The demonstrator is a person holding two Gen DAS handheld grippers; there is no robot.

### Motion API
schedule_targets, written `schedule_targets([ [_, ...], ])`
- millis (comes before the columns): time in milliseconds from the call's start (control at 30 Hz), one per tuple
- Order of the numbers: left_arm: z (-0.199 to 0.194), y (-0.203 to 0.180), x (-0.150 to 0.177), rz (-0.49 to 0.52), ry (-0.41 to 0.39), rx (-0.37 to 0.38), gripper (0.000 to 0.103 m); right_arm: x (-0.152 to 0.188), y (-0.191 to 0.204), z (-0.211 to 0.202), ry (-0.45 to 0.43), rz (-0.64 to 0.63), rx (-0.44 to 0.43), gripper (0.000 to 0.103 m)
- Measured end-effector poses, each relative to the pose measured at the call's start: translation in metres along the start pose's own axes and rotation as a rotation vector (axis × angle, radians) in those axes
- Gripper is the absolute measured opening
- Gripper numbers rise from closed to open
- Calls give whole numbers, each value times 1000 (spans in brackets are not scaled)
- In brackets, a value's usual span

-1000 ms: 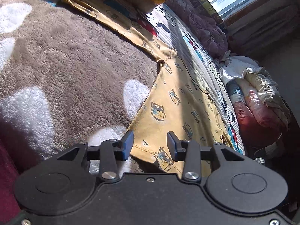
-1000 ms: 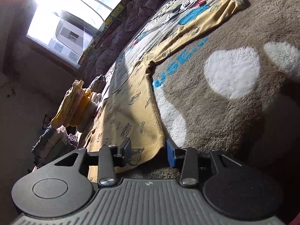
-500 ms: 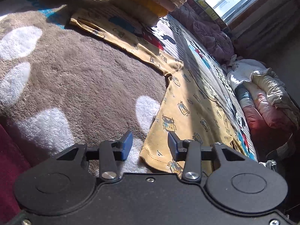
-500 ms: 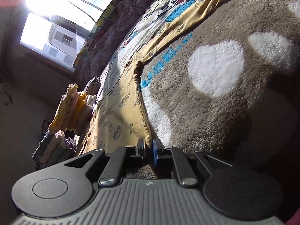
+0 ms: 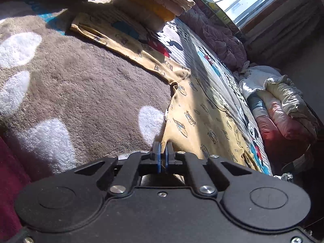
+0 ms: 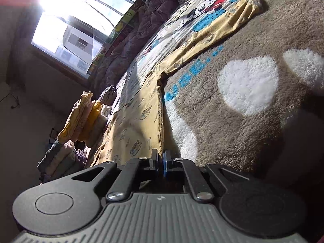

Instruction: Fold clothes

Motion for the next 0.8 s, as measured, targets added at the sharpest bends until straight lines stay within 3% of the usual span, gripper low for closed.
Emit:
schedule_targets([
  [200, 22, 21, 10, -10, 84, -88, 3, 5, -8, 8, 58, -5, 53, 3],
  [300, 14, 19, 5, -10, 66, -101, 9, 6, -3, 6, 61, -45, 92, 6],
  [433, -1, -6, 0, 169, -44, -131, 11, -4, 18, -9, -34, -221, 184, 19],
  [533, 2, -28, 7, 286, -81, -68, 11, -5, 48, -13, -98, -452, 167, 19],
  [567, 10, -32, 11, 322, -69, -63, 16, -2, 58, -9, -95, -513, 157, 19],
  [633, 33, -25, 21, 354, 8, -128, 28, 9, 57, 7, 2, -564, 173, 21],
  [667, 44, -18, 25, 343, 56, -160, 28, 15, 57, 14, 53, -587, 181, 25],
  [733, 38, -22, 22, 335, 38, -141, 30, 21, 45, 22, 97, -544, 185, 29],
  [800, 30, -30, 20, 320, 37, -131, 60, 14, 46, 15, 107, -490, 172, 28],
])
Point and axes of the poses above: each gripper's, at about its wrist camera, not at the fingertips, and z roughly the way its jaws point, y to its left, x to its underside, the point moved 7 cm from there along z, roughly the way its jaws point, and after that the axes turned 7 degrees about -z, right-handed, at the moved point
